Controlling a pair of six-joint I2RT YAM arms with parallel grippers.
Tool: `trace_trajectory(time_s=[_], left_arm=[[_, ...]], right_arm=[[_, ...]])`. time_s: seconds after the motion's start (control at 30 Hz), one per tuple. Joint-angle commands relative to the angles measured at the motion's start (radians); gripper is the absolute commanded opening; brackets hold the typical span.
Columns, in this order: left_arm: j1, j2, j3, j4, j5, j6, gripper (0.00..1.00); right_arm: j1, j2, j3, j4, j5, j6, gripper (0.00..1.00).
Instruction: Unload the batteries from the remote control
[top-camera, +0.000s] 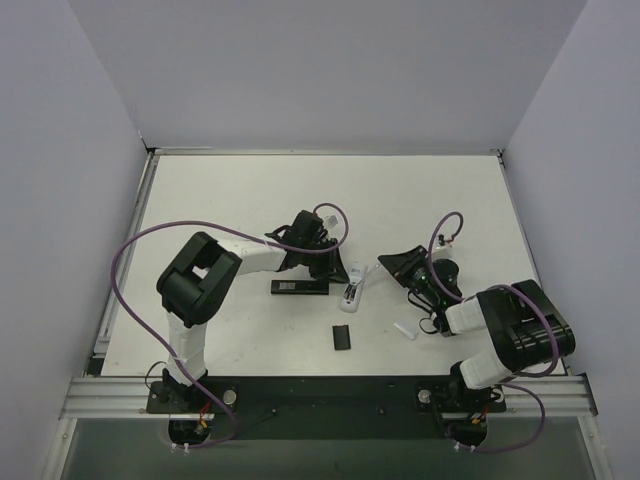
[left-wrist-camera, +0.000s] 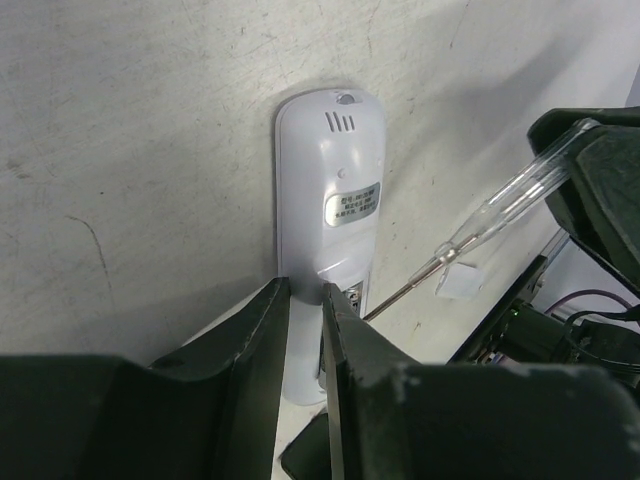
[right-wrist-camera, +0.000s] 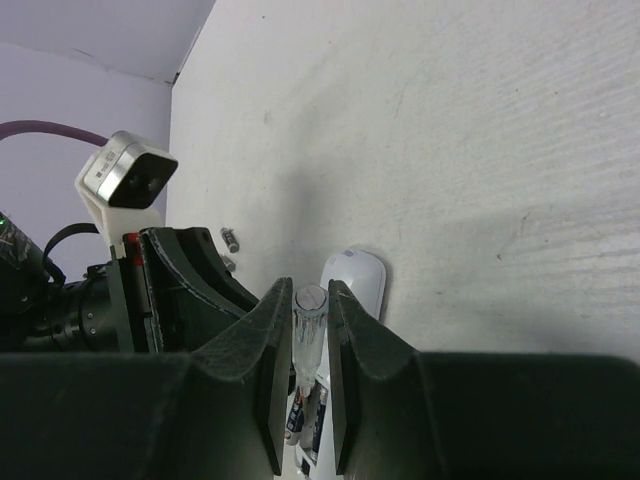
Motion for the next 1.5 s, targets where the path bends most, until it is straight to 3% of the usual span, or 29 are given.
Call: trace_trajectory(time_s=[0.0, 0.43, 1.1, 1.3, 1.47], left_arm=[[-0.002, -0.047, 0.034, -0.06, 0.003, 0.023, 0.31], [0.095, -0.113, 0.084, -0.12, -0.025, 0.075, 0.34], [0.098, -0.14, 0.072, -0.164, -0.073, 0.145, 0.34], [0.092, -0.119, 0.074, -0.145, -0.039, 0.146, 0.34], [0.063, -0.101, 0.074, -0.137, -0.022, 0.146, 0.34]], right_arm=[[0.01, -0.058, 0.044, 0.021, -0.005, -0.044, 0.0], [0.06, -0.077, 0.095, -0.066, 0.028, -0.087, 0.0], [0.066, -0.029, 0.221, -0.146, 0.002, -0.128, 0.0], [0.074, -0.158, 0.23, -0.292, 0.037, -0.186, 0.0], [0.128, -0.357, 0.251, -0.578, 0.162, -0.294, 0.0]])
